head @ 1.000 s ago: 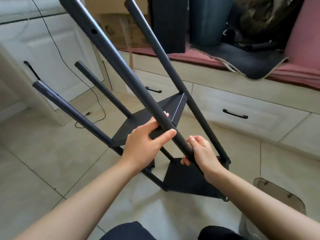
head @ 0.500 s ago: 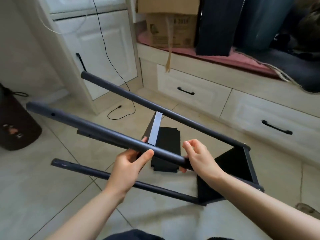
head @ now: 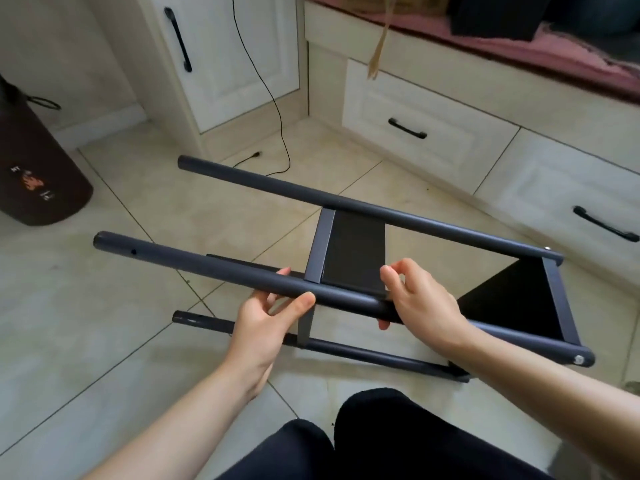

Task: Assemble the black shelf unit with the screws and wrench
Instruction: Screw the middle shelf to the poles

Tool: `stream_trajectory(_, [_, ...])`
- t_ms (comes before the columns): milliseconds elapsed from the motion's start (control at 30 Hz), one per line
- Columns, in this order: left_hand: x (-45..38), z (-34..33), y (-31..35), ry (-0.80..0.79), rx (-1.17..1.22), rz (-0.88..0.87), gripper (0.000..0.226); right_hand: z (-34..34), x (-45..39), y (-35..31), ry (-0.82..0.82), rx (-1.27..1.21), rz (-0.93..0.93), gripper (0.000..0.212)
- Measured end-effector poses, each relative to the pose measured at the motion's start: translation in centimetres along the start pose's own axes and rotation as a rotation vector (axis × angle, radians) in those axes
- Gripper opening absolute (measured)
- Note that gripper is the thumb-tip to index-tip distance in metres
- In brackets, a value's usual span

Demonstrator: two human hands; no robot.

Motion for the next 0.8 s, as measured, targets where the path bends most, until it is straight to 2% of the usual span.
stream_trajectory(400, [1.7,2.5,-1.9,0.029,0.051,-0.004,0.072,-2.0,1.4,-0.8,-0.052,0.092,0.057,0.023])
stream_trajectory(633, [3.4,3.0,-2.5,0.063,0.012,-0.027,0.075,-2.0,2.1,-0.7,-0.087,0.096,0.073,0.024])
stream_trajectory(733, [3.9,3.4,-2.3,0.070,0.000,-0.018,0.083,-2.1,2.6,-0.8,-0.098,0.095,0.093,0.023])
stream_trajectory(800, [4.1,3.8,-2.6,0.080,0.018,0.006,0.078,-2.5,3.0,-0.9,-0.095,0.121,0.105,0.022])
Point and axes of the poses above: each hand's wrist, its own x-axis away from the middle knuckle, its own z-axis out of the back of the hand, y = z × x, the point moved 3 cm from there along -x, towards the middle knuckle, and after that the axes turned 10 degrees about x, right-handed, at the moved point
